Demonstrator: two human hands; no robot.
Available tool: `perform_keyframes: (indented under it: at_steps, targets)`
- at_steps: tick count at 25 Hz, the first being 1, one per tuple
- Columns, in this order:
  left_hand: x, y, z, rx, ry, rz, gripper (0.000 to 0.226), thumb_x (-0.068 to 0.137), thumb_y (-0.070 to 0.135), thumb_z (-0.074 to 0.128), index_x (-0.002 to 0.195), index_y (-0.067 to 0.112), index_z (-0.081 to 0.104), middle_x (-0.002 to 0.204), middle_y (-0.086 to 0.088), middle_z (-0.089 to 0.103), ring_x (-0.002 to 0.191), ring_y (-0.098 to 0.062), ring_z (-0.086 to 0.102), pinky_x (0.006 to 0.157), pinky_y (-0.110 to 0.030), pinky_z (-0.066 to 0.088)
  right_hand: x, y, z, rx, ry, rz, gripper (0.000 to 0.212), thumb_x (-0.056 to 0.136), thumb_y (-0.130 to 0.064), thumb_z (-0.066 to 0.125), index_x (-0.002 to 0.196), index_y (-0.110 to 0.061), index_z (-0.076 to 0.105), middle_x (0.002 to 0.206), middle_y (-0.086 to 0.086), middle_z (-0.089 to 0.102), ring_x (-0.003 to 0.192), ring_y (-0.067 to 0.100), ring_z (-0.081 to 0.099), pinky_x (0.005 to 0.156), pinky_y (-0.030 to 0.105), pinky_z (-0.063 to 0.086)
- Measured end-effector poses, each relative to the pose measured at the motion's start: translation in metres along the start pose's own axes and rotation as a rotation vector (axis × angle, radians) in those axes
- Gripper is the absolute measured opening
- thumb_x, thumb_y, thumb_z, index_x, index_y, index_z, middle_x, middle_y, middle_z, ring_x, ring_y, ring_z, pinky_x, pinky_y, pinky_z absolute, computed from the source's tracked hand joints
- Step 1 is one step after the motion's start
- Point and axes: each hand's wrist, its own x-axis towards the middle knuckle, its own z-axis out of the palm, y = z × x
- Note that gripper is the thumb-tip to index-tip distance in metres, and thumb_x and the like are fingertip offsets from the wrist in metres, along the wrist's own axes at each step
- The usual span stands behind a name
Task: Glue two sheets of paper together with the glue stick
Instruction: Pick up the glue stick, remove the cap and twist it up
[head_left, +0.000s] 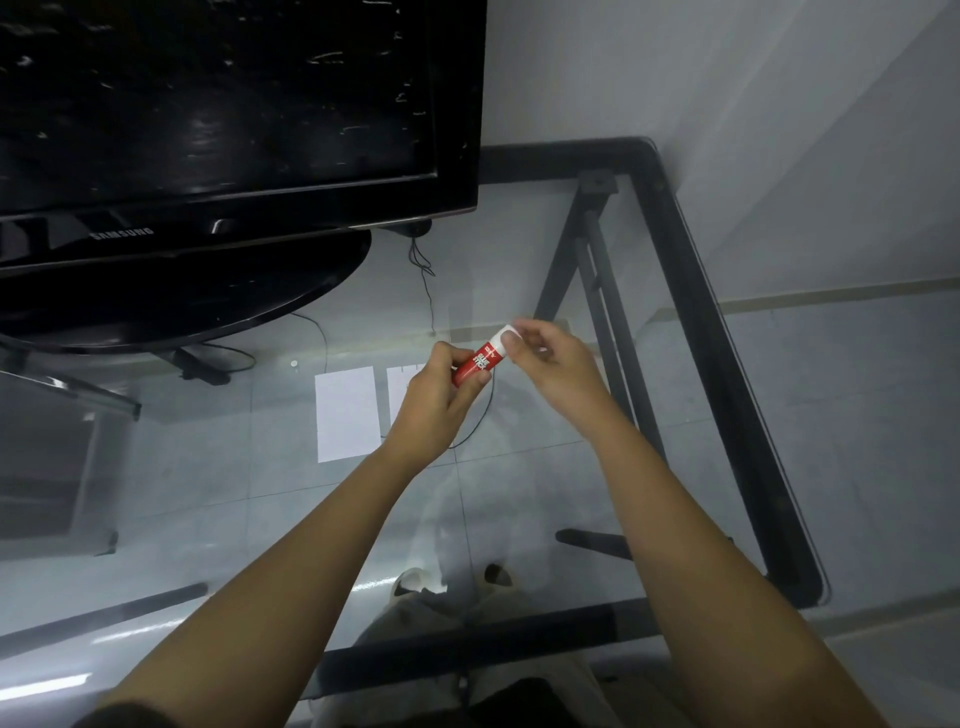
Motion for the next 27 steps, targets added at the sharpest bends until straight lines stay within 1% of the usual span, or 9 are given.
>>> perform_keyframes:
  at_steps: [4,7,10,12,14,17,21,24,27]
  targets:
    - [0.001,0.003,-0.004,-0.001,0.011,-0.012,0.019,0.092,0.03,0.052,0.103,0.02,0.042,0.076,0.015,0.049,0.06,-0.008,0.047,0.051,-0.004,0.038,0.011,-0.001,0.001,0.134,-0.032,0.013,0.019,0.085,-0.036,0.064,0.101,-0.027,0.065,0.09,-0.02,0.063,0.087,-0.002,0.061,0.074,0.011,0.043]
    - [-0.003,-0.007,-0.013,0.012,0.022,-0.066,0.017,0.093,0.031,0.051,0.103,0.022,0.041,0.077,0.014,0.049,0.061,-0.007,0.047,0.049,-0.005,0.037,0.025,0.007,0.001,0.263,0.047,0.084,0.025,0.084,-0.038,0.063,0.105,-0.025,0.065,0.095,-0.017,0.065,0.093,0.002,0.061,0.08,0.018,0.046]
    - [-0.012,-0.024,-0.024,0.029,0.059,-0.132,0.019,0.093,0.031,0.051,0.105,0.019,0.043,0.088,0.005,0.057,0.068,-0.007,0.051,0.053,-0.012,0.036,0.04,0.021,0.008,0.04,0.139,-0.002,0.033,0.082,-0.026,0.068,0.113,-0.018,0.062,0.098,-0.012,0.062,0.089,0.004,0.06,0.078,0.013,0.048]
    - [-0.016,-0.032,-0.029,0.03,0.078,-0.157,0.023,0.093,0.032,0.051,0.109,0.016,0.045,0.097,-0.003,0.06,0.072,-0.008,0.052,0.057,-0.018,0.038,0.047,0.03,0.017,-0.105,0.117,-0.049,0.052,0.08,-0.017,0.071,0.128,-0.014,0.05,0.097,-0.008,0.058,0.087,0.007,0.057,0.077,0.011,0.046]
    - [-0.019,-0.036,-0.033,0.035,0.097,-0.168,0.027,0.092,0.032,0.051,0.112,0.015,0.045,0.1,-0.001,0.057,0.072,-0.005,0.051,0.057,-0.016,0.036,0.053,0.041,0.025,-0.199,0.115,-0.073,0.065,0.079,-0.014,0.071,0.136,-0.013,0.039,0.095,-0.008,0.056,0.089,0.01,0.056,0.082,0.02,0.046]
    - [-0.023,-0.039,-0.037,0.033,0.105,-0.173,0.03,0.092,0.033,0.052,0.114,0.014,0.045,0.104,0.003,0.053,0.077,-0.001,0.051,0.058,-0.011,0.034,0.058,0.055,0.03,-0.282,0.124,-0.109,0.069,0.08,-0.012,0.071,0.138,-0.014,0.034,0.096,-0.005,0.059,0.091,0.013,0.058,0.085,0.028,0.048]
    - [-0.027,-0.037,-0.044,-0.019,0.141,-0.141,0.025,0.089,0.033,0.056,0.108,0.019,0.047,0.104,0.004,0.057,0.084,-0.002,0.054,0.063,-0.014,0.039,0.054,0.049,0.025,-0.294,0.091,-0.055,0.084,0.077,-0.017,0.074,0.143,-0.013,0.023,0.124,0.009,0.057,0.11,0.021,0.056,0.096,0.034,0.043]
    - [-0.031,-0.027,-0.052,-0.106,0.256,-0.133,0.021,0.084,0.035,0.063,0.095,0.026,0.047,0.096,0.008,0.061,0.086,-0.008,0.058,0.065,-0.023,0.047,0.027,0.025,0.023,-0.253,0.172,-0.105,0.061,0.082,-0.028,0.069,0.135,-0.013,0.042,0.126,0.008,0.055,0.11,0.016,0.054,0.096,0.032,0.045]
    - [-0.035,-0.009,-0.058,-0.194,0.331,-0.138,0.02,0.08,0.037,0.068,0.083,0.035,0.048,0.086,0.019,0.061,0.081,0.003,0.058,0.061,-0.014,0.043,-0.013,-0.003,0.035,-0.099,0.104,-0.13,0.029,0.087,-0.035,0.062,0.111,-0.019,0.064,0.106,-0.005,0.064,0.09,-0.003,0.058,0.084,0.015,0.047]
